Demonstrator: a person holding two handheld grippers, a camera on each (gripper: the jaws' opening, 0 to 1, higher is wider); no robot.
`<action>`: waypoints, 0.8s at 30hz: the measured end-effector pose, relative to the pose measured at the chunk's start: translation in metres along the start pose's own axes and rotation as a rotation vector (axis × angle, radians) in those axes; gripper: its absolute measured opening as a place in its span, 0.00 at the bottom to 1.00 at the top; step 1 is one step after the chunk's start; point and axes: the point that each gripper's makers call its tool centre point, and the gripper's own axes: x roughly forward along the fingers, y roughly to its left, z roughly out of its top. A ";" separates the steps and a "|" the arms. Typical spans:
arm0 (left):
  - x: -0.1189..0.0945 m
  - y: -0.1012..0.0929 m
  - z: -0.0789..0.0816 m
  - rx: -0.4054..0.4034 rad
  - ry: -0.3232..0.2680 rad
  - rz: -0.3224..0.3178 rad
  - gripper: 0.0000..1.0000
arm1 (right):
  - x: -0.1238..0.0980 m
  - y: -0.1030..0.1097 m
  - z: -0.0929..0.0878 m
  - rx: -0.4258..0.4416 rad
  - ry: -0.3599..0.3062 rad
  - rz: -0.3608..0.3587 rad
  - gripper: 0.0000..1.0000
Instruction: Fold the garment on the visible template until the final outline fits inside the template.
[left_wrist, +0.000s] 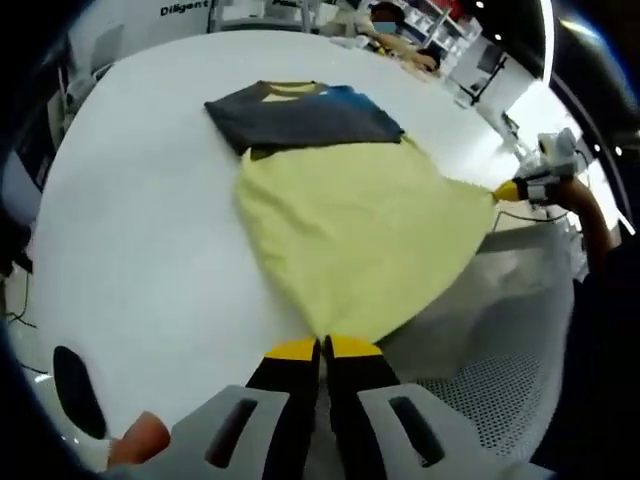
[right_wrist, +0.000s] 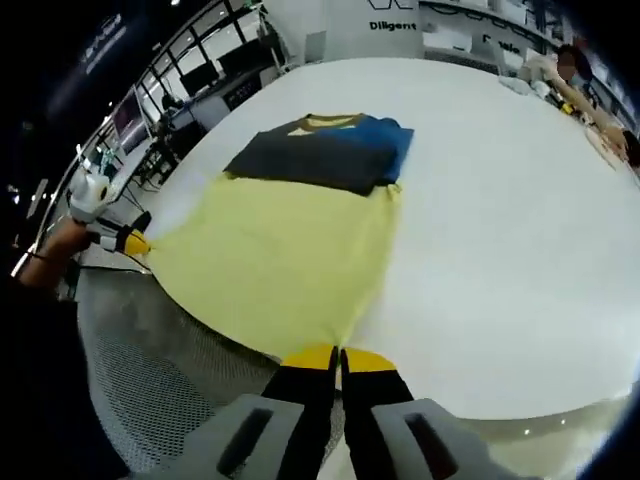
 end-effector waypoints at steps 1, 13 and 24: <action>-0.003 0.000 0.005 0.003 -0.015 0.002 0.00 | -0.004 0.001 0.009 -0.009 -0.023 -0.002 0.00; -0.035 0.011 0.107 0.072 -0.210 0.039 0.00 | -0.023 -0.012 0.098 -0.091 -0.168 -0.039 0.00; -0.037 0.035 0.181 0.096 -0.304 0.099 0.00 | -0.016 -0.035 0.169 -0.136 -0.233 -0.076 0.00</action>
